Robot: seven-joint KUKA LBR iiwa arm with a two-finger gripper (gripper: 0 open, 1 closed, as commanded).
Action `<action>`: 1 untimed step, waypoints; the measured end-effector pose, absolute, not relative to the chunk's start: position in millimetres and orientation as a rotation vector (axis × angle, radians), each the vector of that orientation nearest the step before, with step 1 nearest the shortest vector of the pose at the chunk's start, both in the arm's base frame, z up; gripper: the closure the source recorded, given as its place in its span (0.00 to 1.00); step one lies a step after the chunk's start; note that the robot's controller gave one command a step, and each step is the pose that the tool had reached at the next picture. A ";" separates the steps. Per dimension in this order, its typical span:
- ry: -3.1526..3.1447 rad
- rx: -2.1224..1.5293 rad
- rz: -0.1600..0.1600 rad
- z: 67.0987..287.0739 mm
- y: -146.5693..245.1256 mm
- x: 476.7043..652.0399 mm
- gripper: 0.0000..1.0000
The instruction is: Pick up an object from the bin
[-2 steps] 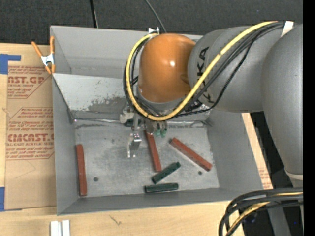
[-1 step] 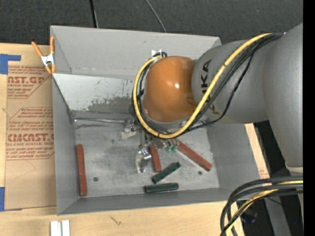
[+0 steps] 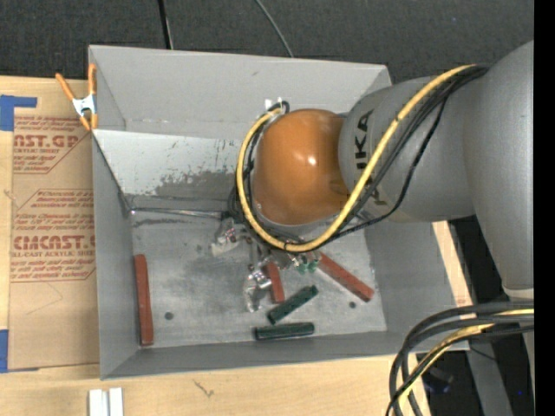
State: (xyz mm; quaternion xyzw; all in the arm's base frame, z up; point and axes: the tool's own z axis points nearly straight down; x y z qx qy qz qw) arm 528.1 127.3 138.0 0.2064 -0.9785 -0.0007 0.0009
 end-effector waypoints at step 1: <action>-3.025 0.850 -0.002 138.9 127.5 558.8 0.00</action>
Offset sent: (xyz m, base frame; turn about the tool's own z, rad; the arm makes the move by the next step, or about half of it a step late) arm -0.0065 -0.0723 -0.0039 -0.0268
